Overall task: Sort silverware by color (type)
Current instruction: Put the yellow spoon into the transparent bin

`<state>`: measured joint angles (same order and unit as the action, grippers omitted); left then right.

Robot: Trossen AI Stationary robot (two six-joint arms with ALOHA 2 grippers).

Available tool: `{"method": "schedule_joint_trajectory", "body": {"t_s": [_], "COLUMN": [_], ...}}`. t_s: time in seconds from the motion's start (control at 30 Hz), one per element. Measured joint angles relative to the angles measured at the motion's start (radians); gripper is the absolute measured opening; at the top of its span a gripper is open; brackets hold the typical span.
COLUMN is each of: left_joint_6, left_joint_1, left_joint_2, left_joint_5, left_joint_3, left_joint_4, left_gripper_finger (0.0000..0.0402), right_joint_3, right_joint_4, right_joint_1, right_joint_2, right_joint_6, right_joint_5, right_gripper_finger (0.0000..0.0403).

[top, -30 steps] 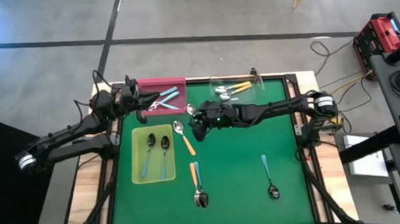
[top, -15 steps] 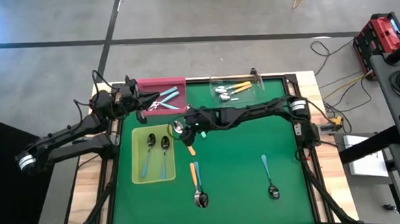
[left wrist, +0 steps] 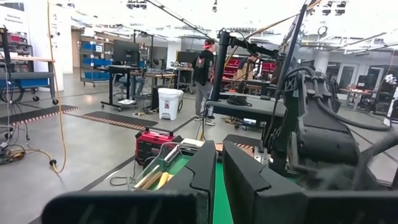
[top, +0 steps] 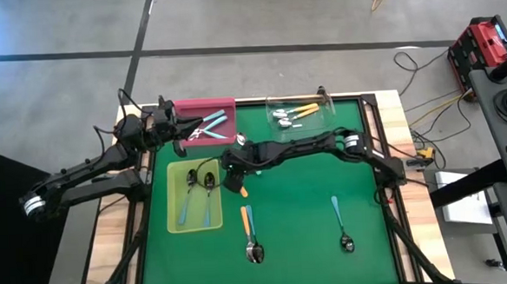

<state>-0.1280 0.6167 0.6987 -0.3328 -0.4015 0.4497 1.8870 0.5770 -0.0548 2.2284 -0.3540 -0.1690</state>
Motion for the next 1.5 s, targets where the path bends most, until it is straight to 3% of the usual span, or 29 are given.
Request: {"method": "schedule_joint_trajectory", "body": {"t_s": [0.4, 0.97, 1.5], "left_joint_6": [0.004, 0.004, 0.004], "left_joint_1": [0.0, 0.0, 0.0], "left_joint_2": [0.0, 0.0, 0.0], "left_joint_5": [0.0, 0.0, 0.001], "left_joint_3": [0.0, 0.0, 0.0], "left_joint_4": [-0.005, -0.008, -0.008], "left_gripper_finger": [0.0013, 0.0013, 0.0013], "right_joint_3": [0.003, -0.062, -0.09], "right_joint_4": [0.012, -0.047, -0.066], "right_joint_1": [0.042, 0.042, 0.035], "right_joint_2": [0.032, 0.033, 0.028], "right_joint_6": [0.119, -0.013, -0.109], "right_joint_5": [-0.02, -0.069, -0.019], "right_gripper_finger": [0.0182, 0.0177, 0.0043]}}
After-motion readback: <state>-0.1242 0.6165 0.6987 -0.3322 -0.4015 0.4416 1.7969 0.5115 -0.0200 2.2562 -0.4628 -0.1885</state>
